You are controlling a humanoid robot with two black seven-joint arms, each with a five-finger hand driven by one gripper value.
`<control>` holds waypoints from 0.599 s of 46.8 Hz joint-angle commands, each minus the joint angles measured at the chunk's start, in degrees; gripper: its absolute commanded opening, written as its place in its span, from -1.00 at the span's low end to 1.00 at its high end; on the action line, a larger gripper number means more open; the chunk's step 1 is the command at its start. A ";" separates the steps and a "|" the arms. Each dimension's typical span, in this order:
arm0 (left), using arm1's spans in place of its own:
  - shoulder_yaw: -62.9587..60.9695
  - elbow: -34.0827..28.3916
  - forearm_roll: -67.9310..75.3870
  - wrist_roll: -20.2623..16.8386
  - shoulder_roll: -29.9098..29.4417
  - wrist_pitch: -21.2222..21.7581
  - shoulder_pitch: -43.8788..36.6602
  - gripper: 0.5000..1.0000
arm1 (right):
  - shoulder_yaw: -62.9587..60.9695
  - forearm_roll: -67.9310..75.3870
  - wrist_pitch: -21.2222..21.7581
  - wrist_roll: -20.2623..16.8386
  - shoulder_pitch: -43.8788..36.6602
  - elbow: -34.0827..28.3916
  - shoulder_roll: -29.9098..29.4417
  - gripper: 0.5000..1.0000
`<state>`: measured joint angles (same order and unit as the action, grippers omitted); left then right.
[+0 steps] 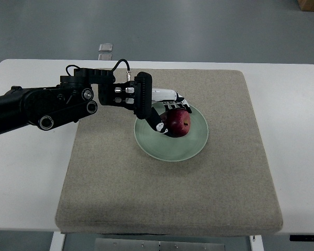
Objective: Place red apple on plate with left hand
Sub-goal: 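Carry the apple with the left hand over the green plate, then lower the apple onto the plate and open the left hand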
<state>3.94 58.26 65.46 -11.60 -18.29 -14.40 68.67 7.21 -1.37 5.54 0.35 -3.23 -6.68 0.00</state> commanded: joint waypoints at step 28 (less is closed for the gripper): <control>-0.25 -0.08 0.01 -0.09 -0.17 -0.10 -0.29 0.92 | 0.00 0.05 0.00 0.00 -0.02 0.00 0.00 0.86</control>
<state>3.70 58.18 65.47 -11.69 -18.37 -14.50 68.38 7.20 -1.37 5.54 0.35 -3.25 -6.68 0.00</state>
